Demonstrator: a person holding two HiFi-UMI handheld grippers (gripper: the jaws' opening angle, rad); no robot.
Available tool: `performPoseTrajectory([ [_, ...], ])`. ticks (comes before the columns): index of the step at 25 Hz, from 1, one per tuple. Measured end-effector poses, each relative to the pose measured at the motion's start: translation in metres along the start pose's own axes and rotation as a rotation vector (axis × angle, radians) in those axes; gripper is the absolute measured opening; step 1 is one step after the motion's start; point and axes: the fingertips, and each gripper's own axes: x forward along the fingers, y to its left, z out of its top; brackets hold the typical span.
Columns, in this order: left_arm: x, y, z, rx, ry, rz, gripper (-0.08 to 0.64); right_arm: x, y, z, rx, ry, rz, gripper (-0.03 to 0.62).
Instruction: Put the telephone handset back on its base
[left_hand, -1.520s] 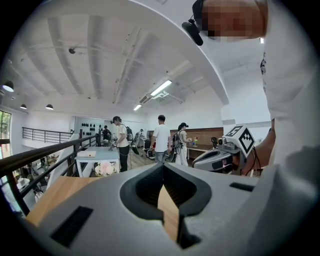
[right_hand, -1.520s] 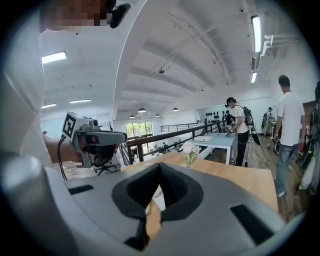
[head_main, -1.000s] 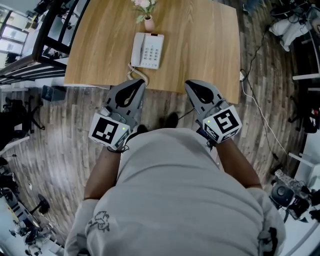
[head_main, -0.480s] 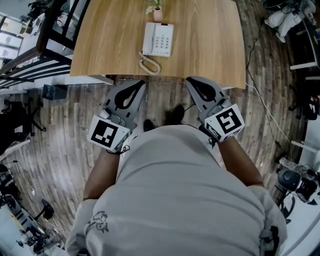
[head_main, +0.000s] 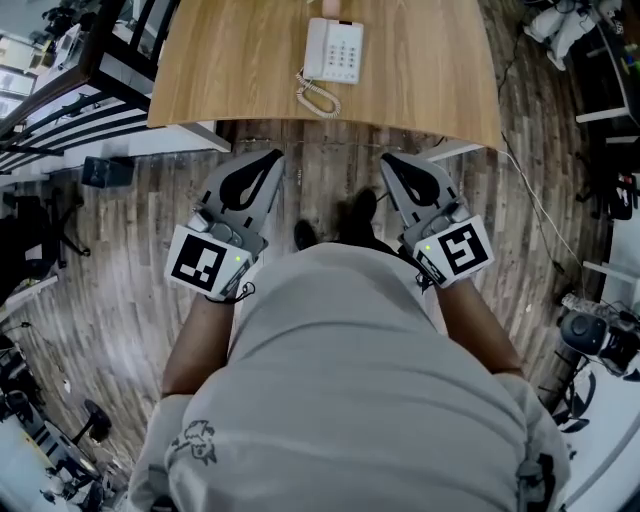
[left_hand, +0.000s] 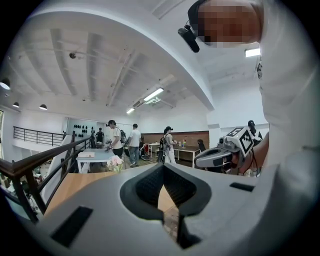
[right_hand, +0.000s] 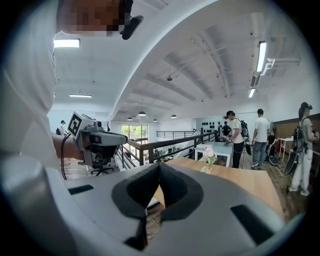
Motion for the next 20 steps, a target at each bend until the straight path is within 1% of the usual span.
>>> performPoseTrajectory([
  [4, -0.022, -0.002, -0.004, 0.006, -0.012, -0.014, 0.005, -0.003, 0.022, 0.000, 0.018, -0.012, -0.017, 0.006],
  [11, -0.041, 0.000, -0.006, 0.009, -0.013, -0.026, 0.005, -0.002, 0.042, 0.003, 0.004, -0.027, -0.040, 0.006],
  [14, -0.044, -0.001, -0.005, 0.013, -0.022, -0.031, 0.005, -0.003, 0.045, 0.002, -0.001, -0.025, -0.045, 0.006],
  [20, -0.039, -0.019, -0.001, 0.020, -0.028, -0.037, 0.005, -0.022, 0.040, 0.000, -0.003, -0.032, -0.055, 0.006],
])
